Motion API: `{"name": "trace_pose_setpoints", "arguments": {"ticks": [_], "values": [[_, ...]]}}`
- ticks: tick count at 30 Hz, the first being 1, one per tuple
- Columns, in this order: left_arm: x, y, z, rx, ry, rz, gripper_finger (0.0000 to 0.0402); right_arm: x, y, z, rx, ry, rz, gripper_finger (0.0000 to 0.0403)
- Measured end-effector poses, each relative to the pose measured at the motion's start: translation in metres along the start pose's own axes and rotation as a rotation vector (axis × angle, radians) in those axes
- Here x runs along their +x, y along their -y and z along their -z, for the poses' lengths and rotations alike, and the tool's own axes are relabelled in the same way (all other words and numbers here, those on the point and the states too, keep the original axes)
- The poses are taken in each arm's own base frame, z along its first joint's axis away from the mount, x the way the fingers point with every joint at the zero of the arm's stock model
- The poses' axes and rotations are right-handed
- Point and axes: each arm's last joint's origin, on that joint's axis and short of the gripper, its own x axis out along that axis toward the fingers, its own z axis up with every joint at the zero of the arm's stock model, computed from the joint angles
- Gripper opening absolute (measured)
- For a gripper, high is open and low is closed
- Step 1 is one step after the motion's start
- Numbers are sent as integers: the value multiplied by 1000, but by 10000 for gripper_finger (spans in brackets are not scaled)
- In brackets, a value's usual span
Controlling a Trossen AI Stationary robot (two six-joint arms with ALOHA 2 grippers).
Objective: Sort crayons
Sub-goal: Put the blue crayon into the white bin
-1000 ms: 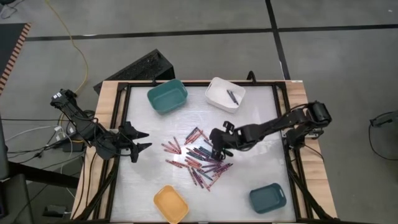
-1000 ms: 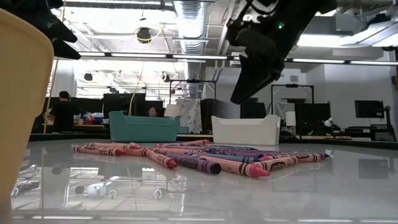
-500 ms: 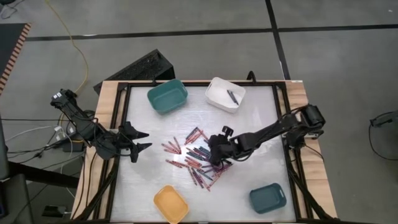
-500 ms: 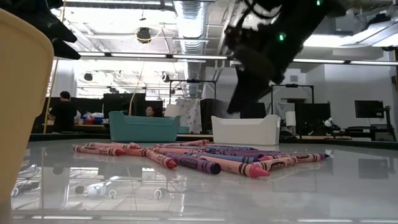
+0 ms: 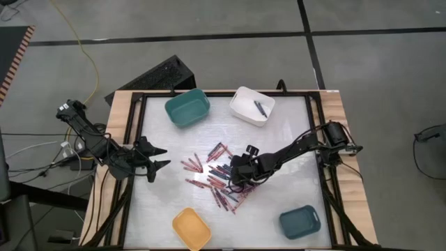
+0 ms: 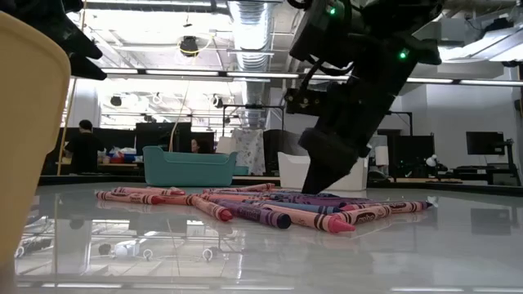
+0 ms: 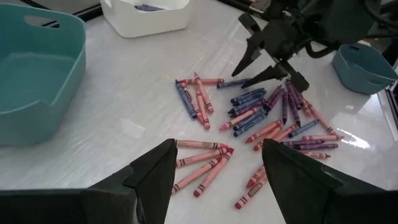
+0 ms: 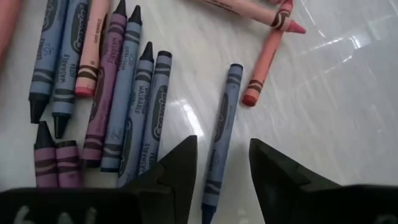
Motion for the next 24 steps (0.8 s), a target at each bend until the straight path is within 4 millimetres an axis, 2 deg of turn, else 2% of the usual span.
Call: {"name": "trace_pose_setpoints", "arguments": {"ticks": [6, 16, 24], "values": [[0, 0, 0, -1, 0, 0, 228, 5, 6, -3, 16, -39, -41, 143], [0, 0, 0, -2, 0, 0, 228, 12, 9, -2, 30, -82, -76, 61], [0, 0, 0, -2, 1, 0, 228, 12, 9, -1, 67, -85, -74, 14]]}}
